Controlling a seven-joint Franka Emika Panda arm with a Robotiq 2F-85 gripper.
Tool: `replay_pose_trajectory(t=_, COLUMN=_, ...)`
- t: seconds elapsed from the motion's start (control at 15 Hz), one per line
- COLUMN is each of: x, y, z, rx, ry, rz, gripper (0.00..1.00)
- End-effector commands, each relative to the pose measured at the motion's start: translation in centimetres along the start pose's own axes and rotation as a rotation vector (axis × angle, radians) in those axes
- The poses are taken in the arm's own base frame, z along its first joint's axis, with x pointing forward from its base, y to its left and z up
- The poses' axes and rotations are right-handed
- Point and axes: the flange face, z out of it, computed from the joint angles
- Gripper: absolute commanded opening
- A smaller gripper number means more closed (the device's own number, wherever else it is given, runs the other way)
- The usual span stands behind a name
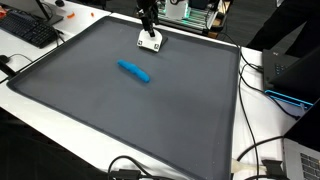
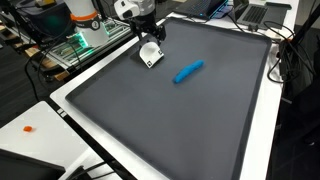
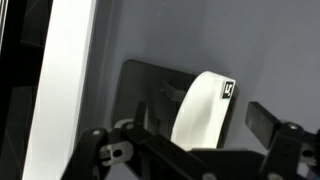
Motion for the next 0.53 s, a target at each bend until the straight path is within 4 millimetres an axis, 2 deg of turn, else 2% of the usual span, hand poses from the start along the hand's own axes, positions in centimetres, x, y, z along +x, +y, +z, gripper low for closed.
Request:
replay_pose_trajectory(t=0.0, x=-0.02, y=0.15, z=0.65, rx=0.010, ry=0.021, rz=0.010, gripper=1.00)
replay_pose_trajectory(t=0.47, x=0.28, y=-0.53, z=1.33, rx=0.063, ry=0.089, rz=0.007, gripper=1.00)
